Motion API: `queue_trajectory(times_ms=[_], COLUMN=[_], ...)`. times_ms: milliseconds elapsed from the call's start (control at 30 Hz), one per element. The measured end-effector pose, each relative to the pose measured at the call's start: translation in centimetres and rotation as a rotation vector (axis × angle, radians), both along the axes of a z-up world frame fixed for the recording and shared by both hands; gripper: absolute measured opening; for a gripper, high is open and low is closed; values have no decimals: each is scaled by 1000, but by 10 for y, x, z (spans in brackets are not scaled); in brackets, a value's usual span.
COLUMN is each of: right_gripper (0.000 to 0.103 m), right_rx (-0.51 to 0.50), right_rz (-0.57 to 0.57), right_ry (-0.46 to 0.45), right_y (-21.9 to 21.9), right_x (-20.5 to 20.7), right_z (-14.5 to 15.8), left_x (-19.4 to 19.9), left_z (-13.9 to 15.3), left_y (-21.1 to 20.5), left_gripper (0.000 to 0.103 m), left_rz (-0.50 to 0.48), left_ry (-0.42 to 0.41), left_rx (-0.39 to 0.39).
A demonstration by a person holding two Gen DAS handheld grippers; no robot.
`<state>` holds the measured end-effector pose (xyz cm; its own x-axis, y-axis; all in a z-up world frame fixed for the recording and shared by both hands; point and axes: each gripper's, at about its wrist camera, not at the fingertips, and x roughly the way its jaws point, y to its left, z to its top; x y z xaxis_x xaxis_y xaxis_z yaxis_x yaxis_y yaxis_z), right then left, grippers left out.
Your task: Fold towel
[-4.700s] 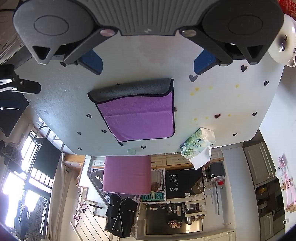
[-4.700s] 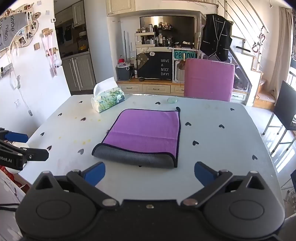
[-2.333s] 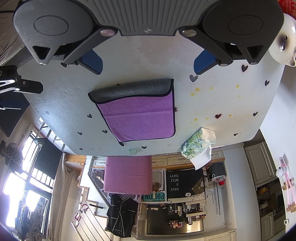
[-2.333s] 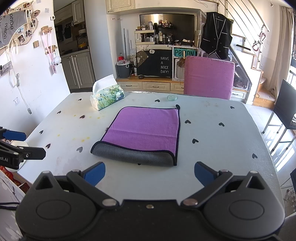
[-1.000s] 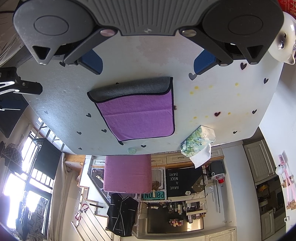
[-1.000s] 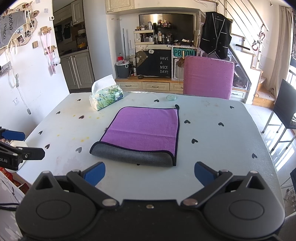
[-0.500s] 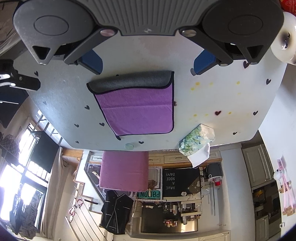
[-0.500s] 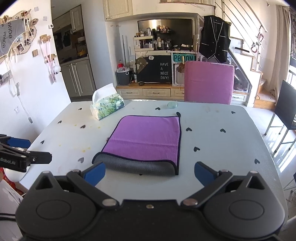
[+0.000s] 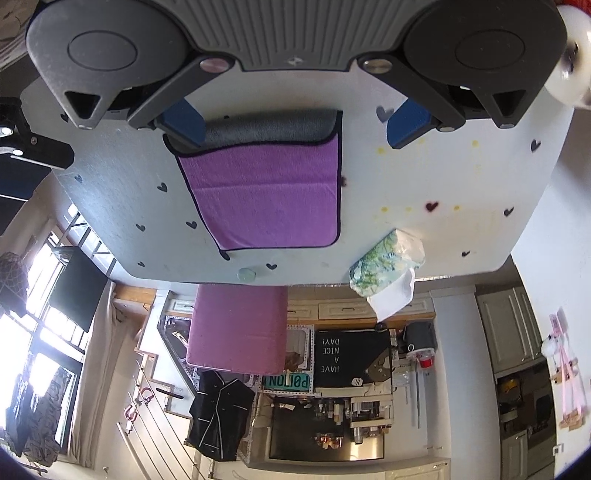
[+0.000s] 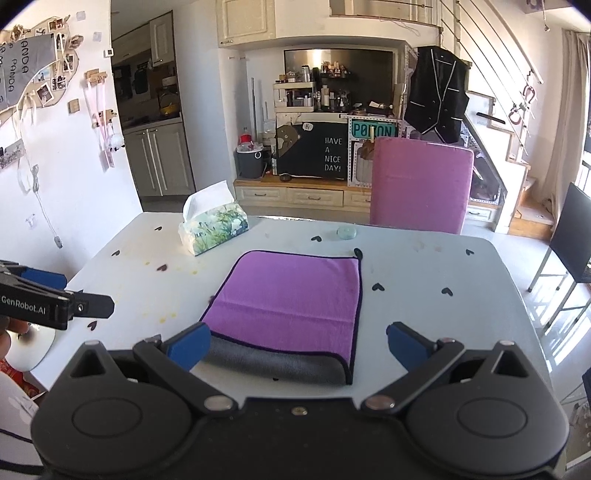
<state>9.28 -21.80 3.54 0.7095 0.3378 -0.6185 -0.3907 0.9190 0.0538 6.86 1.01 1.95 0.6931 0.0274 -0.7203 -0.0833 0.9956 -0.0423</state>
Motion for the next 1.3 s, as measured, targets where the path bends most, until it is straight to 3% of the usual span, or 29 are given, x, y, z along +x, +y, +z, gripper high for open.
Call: queue_trajectory(times_ms=[367, 733, 1100, 1300], right_gripper=[102, 102, 103, 103], right_rx=[14, 40, 20, -5], right_rz=[5, -35, -42, -2], right_ry=[48, 116, 116, 154], right_y=[0, -3, -6, 3], right_x=[49, 96, 132, 144], right_z=[-2, -28, -66, -91], left_x=[45, 83, 121, 133], left_z=[-5, -18, -62, -90], left_y=[6, 16, 21, 15], left_gripper=[103, 103, 103, 103], left_rz=[-25, -3, -3, -62], left_ry=[30, 0, 87, 137], left_rx=[59, 64, 86, 98])
